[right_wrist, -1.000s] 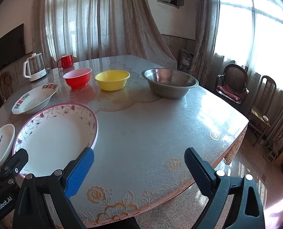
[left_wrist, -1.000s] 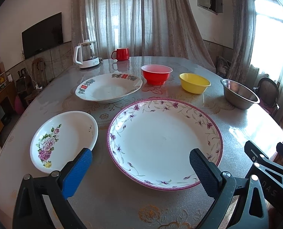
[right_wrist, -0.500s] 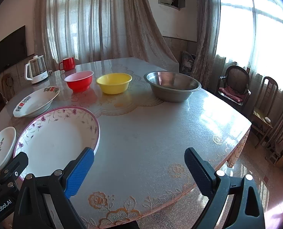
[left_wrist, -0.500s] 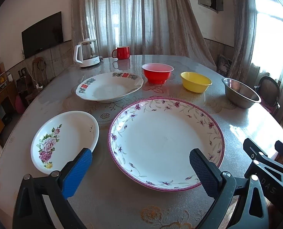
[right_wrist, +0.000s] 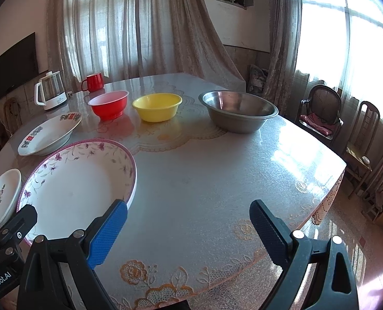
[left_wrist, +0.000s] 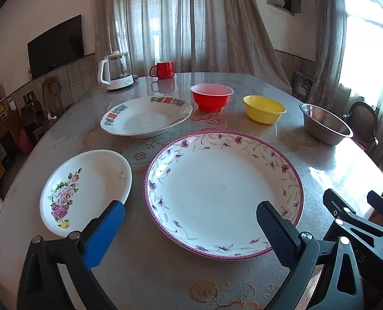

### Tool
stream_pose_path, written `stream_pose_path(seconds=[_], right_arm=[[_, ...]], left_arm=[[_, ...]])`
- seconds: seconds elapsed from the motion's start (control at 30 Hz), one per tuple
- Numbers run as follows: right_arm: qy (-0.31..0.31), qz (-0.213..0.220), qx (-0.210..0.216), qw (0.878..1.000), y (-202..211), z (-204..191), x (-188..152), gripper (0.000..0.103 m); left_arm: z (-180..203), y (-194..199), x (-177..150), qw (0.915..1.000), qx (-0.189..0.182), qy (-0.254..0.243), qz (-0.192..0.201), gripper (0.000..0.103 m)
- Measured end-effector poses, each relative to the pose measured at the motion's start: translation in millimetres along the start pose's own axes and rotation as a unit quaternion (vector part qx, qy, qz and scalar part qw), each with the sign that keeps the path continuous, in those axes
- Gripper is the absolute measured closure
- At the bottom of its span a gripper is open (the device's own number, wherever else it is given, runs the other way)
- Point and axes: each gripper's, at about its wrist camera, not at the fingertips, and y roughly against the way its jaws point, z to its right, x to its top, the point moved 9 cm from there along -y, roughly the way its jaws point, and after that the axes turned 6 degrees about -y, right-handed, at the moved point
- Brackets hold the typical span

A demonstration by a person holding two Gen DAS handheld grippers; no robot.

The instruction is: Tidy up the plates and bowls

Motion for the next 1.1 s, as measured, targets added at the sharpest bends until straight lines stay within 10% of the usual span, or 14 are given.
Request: stream_pose_path(seconds=[1.1], right_arm=[[0.017,0.000,0.007,1.000,1.6,-9.4,4.1,0.005]], left_arm=[[-3.7,7.0,2.9,0.9996,-0.023,0.014,0.000,0.000]])
